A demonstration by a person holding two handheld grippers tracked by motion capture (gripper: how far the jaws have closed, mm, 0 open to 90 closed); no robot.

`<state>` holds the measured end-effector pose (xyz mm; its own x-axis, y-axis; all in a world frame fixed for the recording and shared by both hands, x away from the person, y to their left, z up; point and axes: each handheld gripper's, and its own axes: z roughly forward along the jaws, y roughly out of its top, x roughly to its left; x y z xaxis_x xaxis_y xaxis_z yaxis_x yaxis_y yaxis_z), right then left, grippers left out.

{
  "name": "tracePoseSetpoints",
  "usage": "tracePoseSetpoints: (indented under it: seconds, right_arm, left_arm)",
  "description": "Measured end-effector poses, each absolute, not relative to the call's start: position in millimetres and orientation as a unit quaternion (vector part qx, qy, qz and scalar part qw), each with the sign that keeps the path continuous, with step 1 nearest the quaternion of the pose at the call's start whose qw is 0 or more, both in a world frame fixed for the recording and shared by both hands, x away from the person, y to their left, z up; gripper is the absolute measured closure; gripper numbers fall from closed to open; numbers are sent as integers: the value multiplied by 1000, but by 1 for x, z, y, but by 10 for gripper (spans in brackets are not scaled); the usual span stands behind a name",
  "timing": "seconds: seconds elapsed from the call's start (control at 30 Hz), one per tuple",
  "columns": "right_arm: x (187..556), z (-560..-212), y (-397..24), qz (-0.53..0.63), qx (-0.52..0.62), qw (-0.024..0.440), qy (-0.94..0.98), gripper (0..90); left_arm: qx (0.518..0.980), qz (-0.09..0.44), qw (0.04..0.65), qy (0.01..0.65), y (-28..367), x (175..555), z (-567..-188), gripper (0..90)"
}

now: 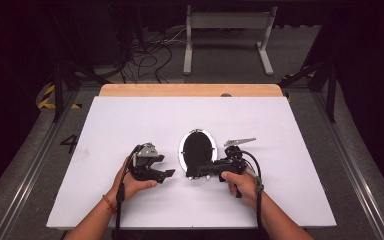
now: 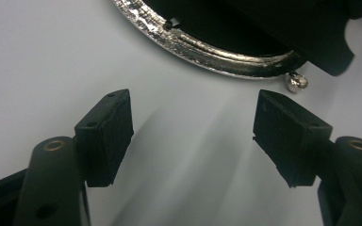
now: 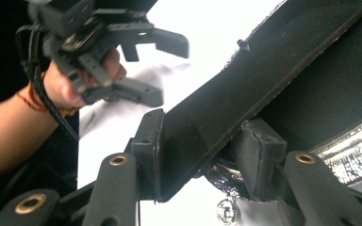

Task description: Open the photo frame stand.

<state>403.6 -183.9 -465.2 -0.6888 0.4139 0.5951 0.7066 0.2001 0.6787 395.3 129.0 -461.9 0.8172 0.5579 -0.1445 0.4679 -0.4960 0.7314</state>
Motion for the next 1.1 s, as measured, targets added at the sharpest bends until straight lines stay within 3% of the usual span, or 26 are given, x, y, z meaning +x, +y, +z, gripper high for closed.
tracePoseSetpoints:
  seconds: [0.33,0.57,0.63,0.87,1.1]
  right_arm:
    - [398,-464,-183,-527,-318,107,-781,579]
    - [393,-461,-182,-526,-289,86,-795,579]
    - [391,-460,-182,-525,-282,81,-799,578]
    - [389,-459,-182,-525,-259,73,-808,578]
    - [388,-458,-183,-519,-242,69,-817,574]
  left_arm:
    - [851,33,418,316,120,419,-459,294]
    - [854,17,415,314,106,431,-463,263]
    - [847,0,425,319,107,433,-465,219]
    - [842,-35,451,294,105,436,-467,249]
    - [851,-29,456,260,103,431,-461,367]
